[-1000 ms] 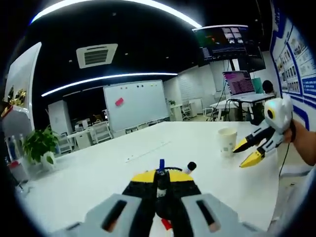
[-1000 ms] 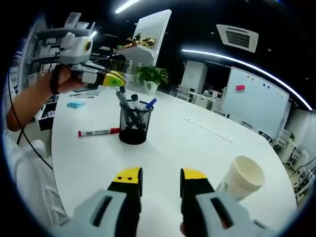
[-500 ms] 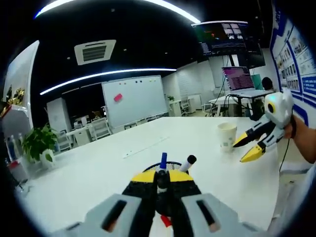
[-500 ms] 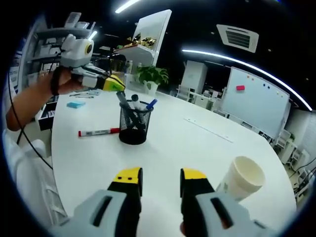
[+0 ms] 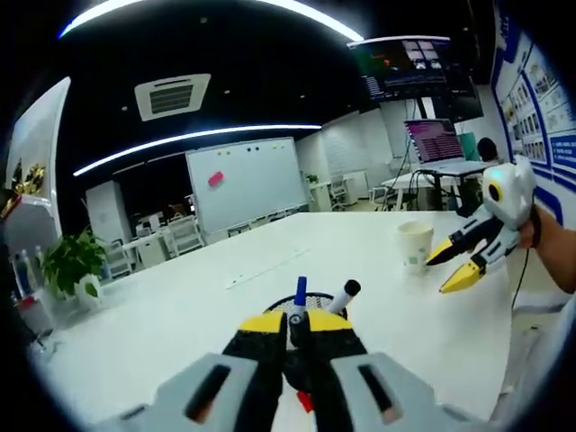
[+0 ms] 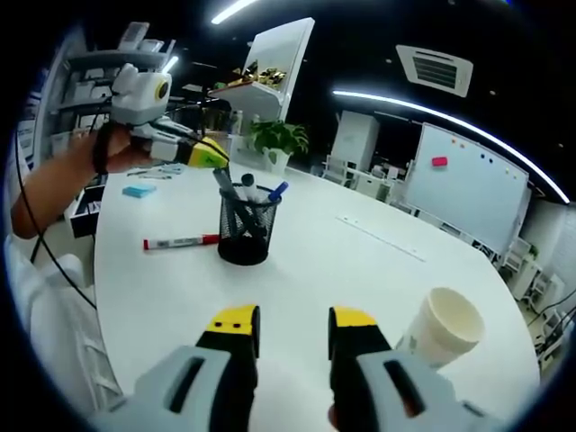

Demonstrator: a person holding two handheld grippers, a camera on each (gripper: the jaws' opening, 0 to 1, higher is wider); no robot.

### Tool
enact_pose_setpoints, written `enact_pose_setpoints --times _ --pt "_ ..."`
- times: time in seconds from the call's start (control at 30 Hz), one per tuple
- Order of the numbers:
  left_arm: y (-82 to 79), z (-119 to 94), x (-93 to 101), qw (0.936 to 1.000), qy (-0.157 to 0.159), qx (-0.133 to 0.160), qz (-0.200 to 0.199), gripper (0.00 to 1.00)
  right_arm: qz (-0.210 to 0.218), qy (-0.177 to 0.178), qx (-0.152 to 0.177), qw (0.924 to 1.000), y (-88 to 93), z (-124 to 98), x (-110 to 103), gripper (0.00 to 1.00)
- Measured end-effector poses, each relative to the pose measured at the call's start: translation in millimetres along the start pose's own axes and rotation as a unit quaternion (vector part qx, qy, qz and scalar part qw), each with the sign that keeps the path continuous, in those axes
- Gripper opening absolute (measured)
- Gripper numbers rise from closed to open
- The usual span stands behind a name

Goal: Place the scattered laser pointers and whiteboard markers into the pen holder and stack the scattered paper cups together

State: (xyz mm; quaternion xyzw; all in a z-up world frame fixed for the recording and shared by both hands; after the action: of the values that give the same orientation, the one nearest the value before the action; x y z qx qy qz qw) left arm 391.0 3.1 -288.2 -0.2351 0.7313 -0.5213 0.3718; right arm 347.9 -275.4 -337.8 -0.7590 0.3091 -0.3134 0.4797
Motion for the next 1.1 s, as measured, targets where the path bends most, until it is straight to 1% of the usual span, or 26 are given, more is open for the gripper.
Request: enact_pose_setpoints --times 0.2,0.33,0.47,0.67,1.1 --pt "0.3 -2 -0.2 1.0000 -0.002 0.002 0.003 0.10 0.000 0.000 -0.001 1.0000 1.2 0 0 0.30" --pt "0.0 -2 0.0 1.0000 -0.002 0.006 0.003 0.14 0.000 0.000 -0.001 1.0000 1.3 0 0 0.30" --pt "-0.4 -4 0.0 1.0000 -0.002 0.008 0.000 0.15 0.000 0.000 -0.002 1.0000 1.6 0 -1 0.30" --pt "-2.4 -8 0.4 0.9999 -0.004 0.012 0.001 0.22 0.001 0.000 -0.002 1.0000 1.5 0 -1 0.30" --pt "-1.8 -10 1.8 0.9999 -0.003 0.009 0.008 0.24 0.000 -0.002 -0.002 1.0000 1.6 0 -2 0.30"
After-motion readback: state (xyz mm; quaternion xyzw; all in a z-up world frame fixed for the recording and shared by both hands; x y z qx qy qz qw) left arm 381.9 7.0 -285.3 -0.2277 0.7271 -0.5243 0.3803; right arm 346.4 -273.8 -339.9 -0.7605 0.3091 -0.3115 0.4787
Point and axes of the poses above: the point that each gripper's makers call its tool centre point, and the gripper's own axes: z roughly forward along the fingers, x roughly to its right, y roughly out of its underside, the point moved 10 cm from there along -z, roughly backward along the fingers, and after that the axes turned 5 degrees about z, right-handed, at the moved point
